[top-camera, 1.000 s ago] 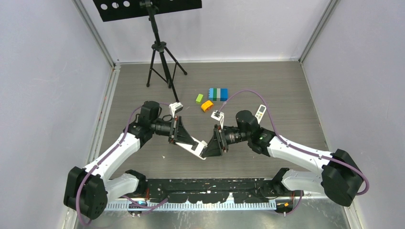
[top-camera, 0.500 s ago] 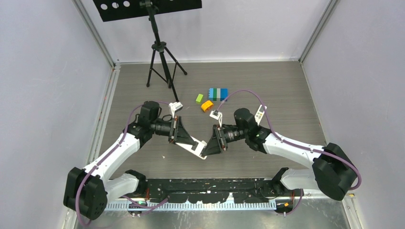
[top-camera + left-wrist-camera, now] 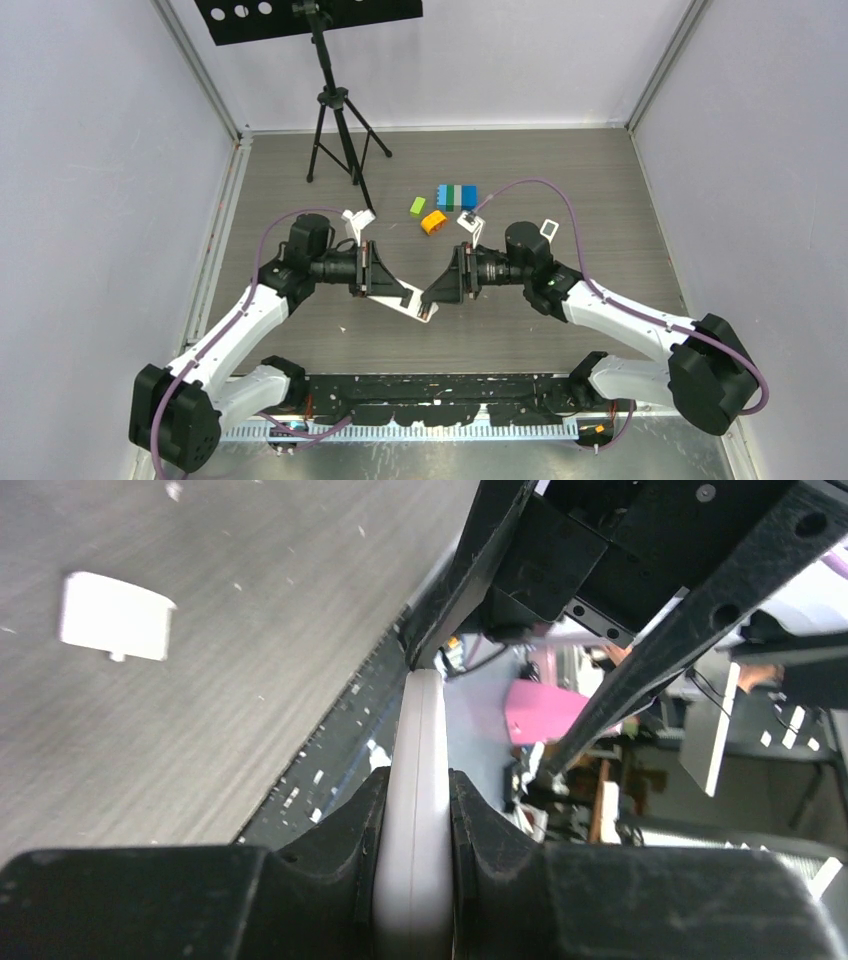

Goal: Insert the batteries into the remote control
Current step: Load the battery into the remote control, then pick up the battery cover at the center of the board, then place the remote control at the center of the board.

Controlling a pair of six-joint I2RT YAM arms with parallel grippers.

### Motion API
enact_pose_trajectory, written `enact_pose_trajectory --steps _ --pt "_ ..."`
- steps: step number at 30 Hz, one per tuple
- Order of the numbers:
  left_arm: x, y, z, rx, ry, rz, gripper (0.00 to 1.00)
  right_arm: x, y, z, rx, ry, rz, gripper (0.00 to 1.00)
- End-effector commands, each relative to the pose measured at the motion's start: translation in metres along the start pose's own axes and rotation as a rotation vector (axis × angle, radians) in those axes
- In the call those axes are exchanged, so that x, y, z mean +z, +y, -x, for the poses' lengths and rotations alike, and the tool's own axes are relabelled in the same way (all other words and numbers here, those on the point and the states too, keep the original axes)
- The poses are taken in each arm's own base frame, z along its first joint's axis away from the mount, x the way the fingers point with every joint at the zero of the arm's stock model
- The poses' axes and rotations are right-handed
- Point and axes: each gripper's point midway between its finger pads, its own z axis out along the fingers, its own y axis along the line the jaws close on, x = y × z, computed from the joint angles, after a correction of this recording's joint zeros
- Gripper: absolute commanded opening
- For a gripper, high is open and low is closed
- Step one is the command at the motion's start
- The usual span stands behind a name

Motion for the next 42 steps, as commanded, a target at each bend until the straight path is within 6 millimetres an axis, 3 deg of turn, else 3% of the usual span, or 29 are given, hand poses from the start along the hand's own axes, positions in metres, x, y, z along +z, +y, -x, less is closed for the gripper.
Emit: enact_pose_trajectory --steps 1,5,7,12,19,23,30,32,34,42 --pt "-0.007 0.004 0.034 0.128 -0.19 0.112 0.0 -0.005 -0.051 0.032 0.111 -0.181 -0.28 0.7" --pt "-0.026 0.053 0.044 0.082 -0.314 0.401 0.0 -0.016 -0.095 0.037 0.129 -0.213 -0.524 0.7" --pt "-0.036 0.078 0.043 0.039 -0.349 0.529 0.0 -0.017 -0.117 0.027 0.138 -0.145 -0.645 0.67" --pt "-0.037 0.101 0.035 -0.002 -0.371 0.584 0.0 -0.002 -0.142 0.001 0.041 0.047 -0.849 0.52" --pt "-0.028 0.112 0.024 -0.031 -0.351 0.557 0.0 0.024 -0.164 -0.026 -0.053 0.212 -0.983 0.32" --pt "-0.023 0.115 0.018 -0.045 -0.319 0.54 0.0 0.036 -0.169 -0.036 -0.085 0.278 -0.992 0.28" --pt "-0.01 0.115 0.015 -0.059 -0.268 0.487 0.0 0.037 -0.185 -0.038 -0.111 0.284 -1.047 0.22" --pt "-0.006 0.116 0.016 -0.067 -0.256 0.483 0.0 0.04 -0.186 -0.04 -0.109 0.294 -1.038 0.17" --pt "-0.004 0.117 0.018 -0.069 -0.255 0.48 0.0 0.041 -0.188 -0.043 -0.1 0.302 -1.034 0.04" --pt "0.014 0.118 0.035 -0.074 -0.255 0.423 0.03 0.0 -0.197 -0.01 -0.042 0.104 -1.211 0.0"
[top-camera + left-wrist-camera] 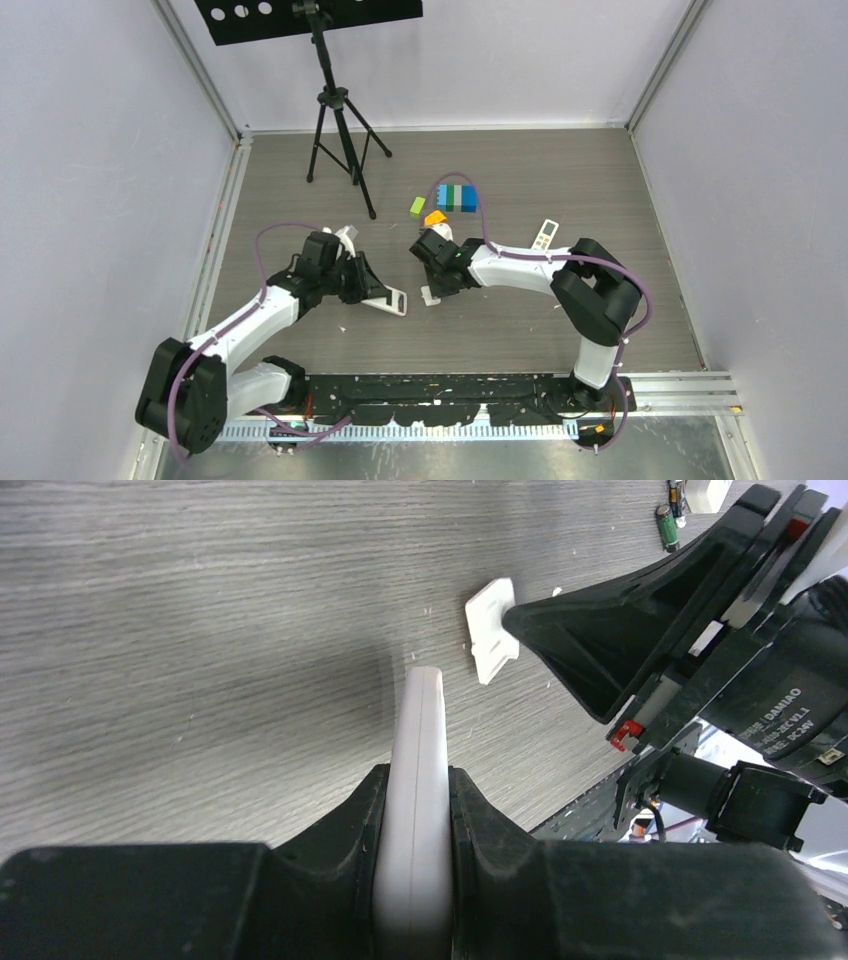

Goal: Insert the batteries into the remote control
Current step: Place the remote control at the center of the board.

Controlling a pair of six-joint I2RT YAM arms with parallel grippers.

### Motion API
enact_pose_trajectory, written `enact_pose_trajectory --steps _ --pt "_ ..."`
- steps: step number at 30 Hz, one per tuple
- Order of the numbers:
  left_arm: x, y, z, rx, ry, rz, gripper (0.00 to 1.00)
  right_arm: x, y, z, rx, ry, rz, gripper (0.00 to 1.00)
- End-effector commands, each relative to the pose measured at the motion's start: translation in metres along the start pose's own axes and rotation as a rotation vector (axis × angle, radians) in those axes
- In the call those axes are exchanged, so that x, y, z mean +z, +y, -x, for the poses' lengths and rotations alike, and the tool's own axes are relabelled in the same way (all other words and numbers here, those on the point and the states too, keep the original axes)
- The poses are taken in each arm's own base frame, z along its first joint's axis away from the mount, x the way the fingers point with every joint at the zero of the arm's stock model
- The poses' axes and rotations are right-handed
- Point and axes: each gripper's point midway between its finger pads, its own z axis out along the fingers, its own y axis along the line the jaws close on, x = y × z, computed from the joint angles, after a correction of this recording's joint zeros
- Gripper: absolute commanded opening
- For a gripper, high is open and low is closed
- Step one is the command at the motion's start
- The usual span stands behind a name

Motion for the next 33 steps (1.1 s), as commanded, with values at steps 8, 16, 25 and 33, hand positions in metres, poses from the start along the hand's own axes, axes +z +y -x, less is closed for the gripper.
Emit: enact_pose_trajectory --steps 8,16,25,33 --pt "0.036 -0.003 0.027 -0.031 0.002 0.014 0.36 -0.032 -0.06 0.033 0.252 -0.17 -0.146 0.0" --pt "0.048 0.028 0.029 -0.05 0.052 0.197 0.58 -0.035 -0.063 0.028 0.304 -0.155 -0.101 0.0" --pt "0.029 0.054 0.043 -0.032 -0.007 0.403 0.83 -0.046 -0.063 0.031 0.355 -0.169 -0.031 0.0" --pt "-0.002 0.049 0.057 -0.018 -0.105 0.451 0.88 -0.059 -0.045 0.048 0.362 -0.195 0.086 0.0"
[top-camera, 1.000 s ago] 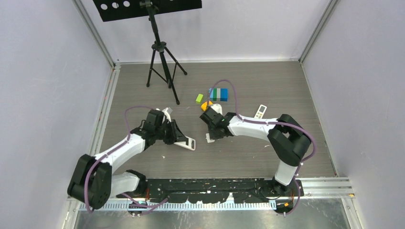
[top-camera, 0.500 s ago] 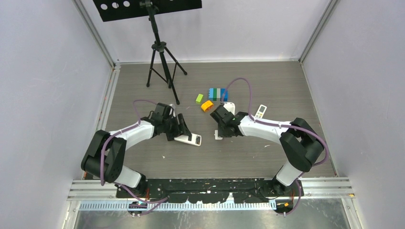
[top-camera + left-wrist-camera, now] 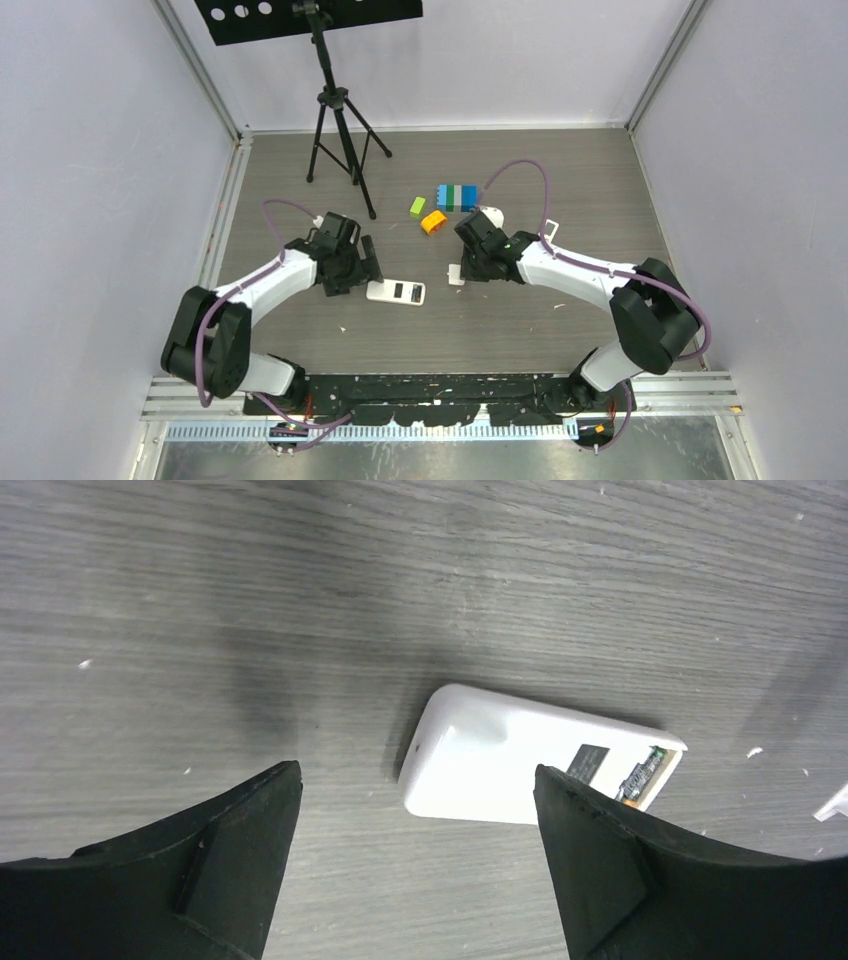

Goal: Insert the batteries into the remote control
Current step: Place the remote control at the center of the board.

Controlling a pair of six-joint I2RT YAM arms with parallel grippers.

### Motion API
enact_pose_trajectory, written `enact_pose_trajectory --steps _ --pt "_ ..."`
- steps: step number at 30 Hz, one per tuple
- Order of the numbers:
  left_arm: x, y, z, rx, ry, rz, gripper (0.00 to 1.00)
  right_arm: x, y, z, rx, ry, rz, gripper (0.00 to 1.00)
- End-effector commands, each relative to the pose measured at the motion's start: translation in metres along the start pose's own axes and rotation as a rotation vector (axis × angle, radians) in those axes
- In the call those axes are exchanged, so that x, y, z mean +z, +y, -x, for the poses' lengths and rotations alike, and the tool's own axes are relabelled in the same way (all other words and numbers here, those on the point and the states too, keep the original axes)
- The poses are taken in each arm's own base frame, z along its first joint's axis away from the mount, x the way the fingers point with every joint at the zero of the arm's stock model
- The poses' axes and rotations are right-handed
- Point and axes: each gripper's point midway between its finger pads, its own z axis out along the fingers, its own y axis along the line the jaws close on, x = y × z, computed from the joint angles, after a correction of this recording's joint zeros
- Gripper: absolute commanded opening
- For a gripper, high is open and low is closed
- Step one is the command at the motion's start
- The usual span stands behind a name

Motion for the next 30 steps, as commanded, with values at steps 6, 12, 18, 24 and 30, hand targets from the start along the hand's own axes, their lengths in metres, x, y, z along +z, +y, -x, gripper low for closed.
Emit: enact_pose_trajectory --steps 6,12,18,24,30 --pt "-0.081 -0.089 0.025 0.036 -0.133 -0.482 0.88 -0.058 0.086 0.027 -0.028 -0.097 0.478 0.0" --pt "-0.106 -0.145 0.009 0.047 -0.021 -0.794 0.83 -0.082 0.108 0.034 -0.068 -0.126 0.569 0.0" --pt "-0.103 -0.168 -0.001 0.061 0.02 -0.838 0.67 -0.085 0.117 0.031 -0.082 -0.123 0.588 0.0" --pt "-0.094 -0.169 -0.01 0.055 0.057 -0.82 0.38 -0.086 0.115 0.032 -0.067 -0.129 0.583 0.0" --pt "-0.089 -0.167 -0.019 0.062 0.086 -0.81 0.06 -0.081 0.111 0.032 -0.041 -0.123 0.551 0.0"
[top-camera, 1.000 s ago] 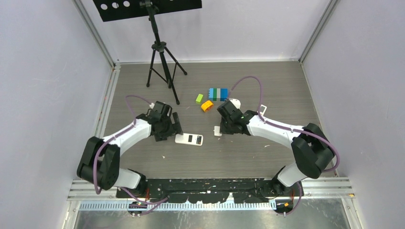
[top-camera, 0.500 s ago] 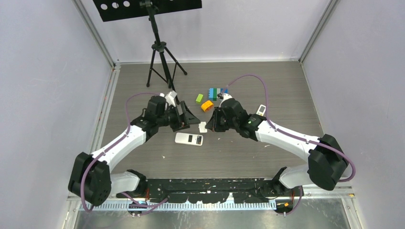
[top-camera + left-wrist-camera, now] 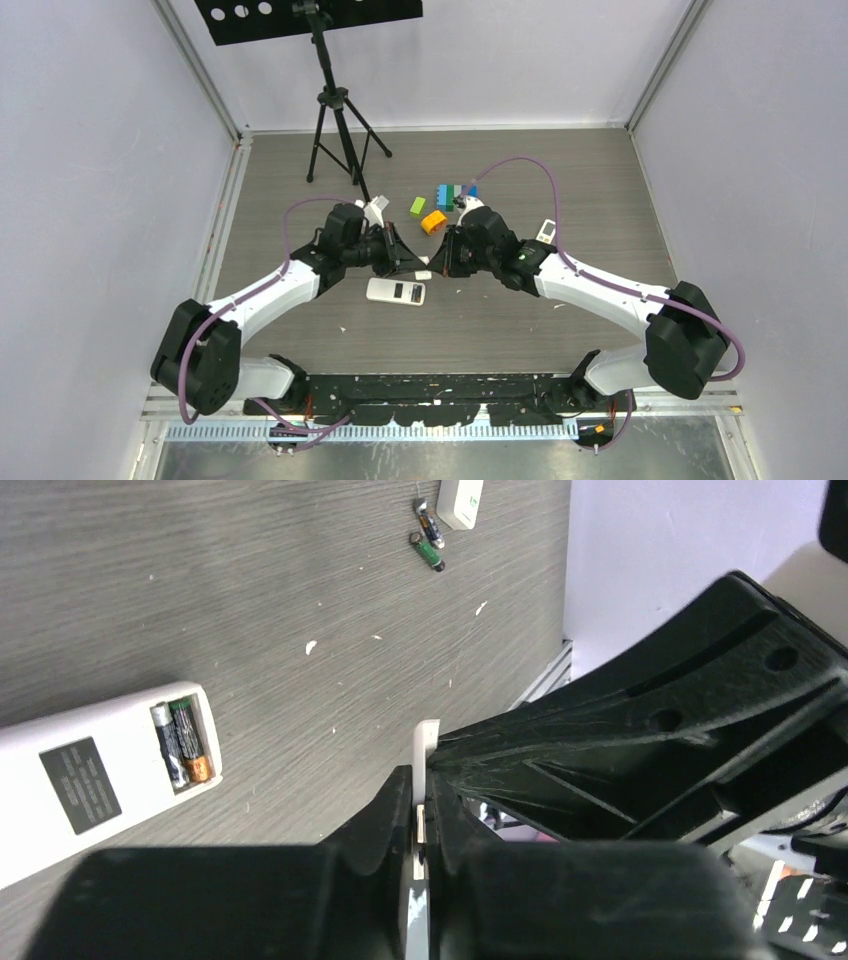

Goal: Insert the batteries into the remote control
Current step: Place the remote control at the center of the board.

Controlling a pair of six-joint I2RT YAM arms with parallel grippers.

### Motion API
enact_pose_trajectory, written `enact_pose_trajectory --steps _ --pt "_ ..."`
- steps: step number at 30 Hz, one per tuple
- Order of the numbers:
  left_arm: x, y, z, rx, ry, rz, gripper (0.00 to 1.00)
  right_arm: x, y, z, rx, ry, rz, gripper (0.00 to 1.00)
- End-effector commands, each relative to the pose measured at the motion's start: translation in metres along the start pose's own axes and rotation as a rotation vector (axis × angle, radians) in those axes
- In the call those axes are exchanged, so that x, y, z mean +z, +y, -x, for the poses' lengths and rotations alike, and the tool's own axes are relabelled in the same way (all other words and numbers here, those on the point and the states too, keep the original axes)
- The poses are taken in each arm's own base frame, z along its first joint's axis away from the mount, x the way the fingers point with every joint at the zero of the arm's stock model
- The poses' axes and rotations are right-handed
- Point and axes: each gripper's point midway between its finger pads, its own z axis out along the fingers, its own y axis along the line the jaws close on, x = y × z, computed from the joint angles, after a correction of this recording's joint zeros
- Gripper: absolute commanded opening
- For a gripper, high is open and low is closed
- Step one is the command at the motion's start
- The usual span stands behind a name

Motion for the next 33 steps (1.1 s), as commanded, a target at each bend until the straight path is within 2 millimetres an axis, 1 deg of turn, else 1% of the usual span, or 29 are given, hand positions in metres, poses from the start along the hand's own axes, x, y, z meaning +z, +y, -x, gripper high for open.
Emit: enact_pose_trajectory --steps 1,2,5,6,8,10,11,12,13,14,16,18,20,22,24,26,28,30,32,33 --pt "0.003 -0.008 -0.004 0.027 0.019 -0.048 0.02 -0.004 0.015 0.022 0.008 -0.071 0.023 0.0" --pt "0.003 -0.007 -0.004 0.034 0.02 -0.048 0.0 -0.004 0.013 0.021 0.012 -0.068 0.011 0.0" --pt "0.001 -0.006 -0.002 0.084 0.013 -0.036 0.0 -0.007 0.012 0.023 0.023 -0.076 -0.001 0.0" --pt "0.0 -0.006 0.0 0.109 0.006 -0.029 0.0 -0.008 0.011 0.025 0.031 -0.079 -0.009 0.03" --pt "-0.003 -0.006 0.004 0.194 -0.012 -0.021 0.0 -0.012 0.005 0.028 0.065 -0.079 -0.033 0.16" --pt "-0.007 -0.006 0.01 0.278 -0.046 -0.01 0.0 -0.019 -0.002 0.032 0.125 -0.086 -0.048 0.35" --pt "-0.008 -0.006 0.014 0.303 -0.075 -0.001 0.0 -0.024 -0.004 0.035 0.163 -0.092 -0.047 0.42" --pt "-0.009 -0.009 0.025 0.352 -0.131 -0.007 0.0 -0.029 -0.007 0.038 0.208 -0.1 -0.042 0.48" --pt "-0.009 -0.013 0.034 0.392 -0.181 -0.017 0.0 -0.033 -0.01 0.04 0.256 -0.108 -0.037 0.51" --pt "-0.009 -0.013 0.041 0.424 -0.226 -0.017 0.0 -0.038 -0.014 0.045 0.316 -0.117 -0.035 0.52" --pt "-0.009 -0.019 0.057 0.509 -0.313 -0.028 0.0 -0.044 -0.025 0.052 0.463 -0.121 -0.049 0.53" --pt "-0.01 -0.032 0.069 0.622 -0.4 -0.059 0.0 -0.047 -0.03 0.058 0.611 -0.117 -0.036 0.53" --pt "-0.01 -0.049 0.076 0.767 -0.469 -0.106 0.0 -0.047 -0.022 0.065 0.732 -0.112 0.018 0.52" --pt "-0.01 -0.066 0.078 0.936 -0.531 -0.15 0.0 -0.047 -0.007 0.077 0.807 -0.121 0.097 0.51" --pt "-0.011 -0.086 0.075 1.136 -0.596 -0.219 0.0 -0.049 0.006 0.091 0.888 -0.128 0.16 0.51" --pt "-0.014 -0.101 0.073 1.316 -0.665 -0.258 0.0 -0.052 0.016 0.103 0.937 -0.143 0.211 0.51" --pt "-0.016 -0.113 0.071 1.494 -0.727 -0.293 0.0 -0.058 0.019 0.112 0.977 -0.173 0.226 0.51" --pt "-0.015 -0.119 0.065 1.618 -0.757 -0.335 0.0 -0.062 0.018 0.118 1.011 -0.201 0.225 0.52" --pt "-0.013 -0.123 0.051 1.757 -0.751 -0.409 0.0 -0.066 0.018 0.122 1.04 -0.221 0.234 0.53" --pt "-0.013 -0.125 0.047 1.8 -0.76 -0.432 0.0 -0.067 0.019 0.123 1.047 -0.225 0.238 0.53"
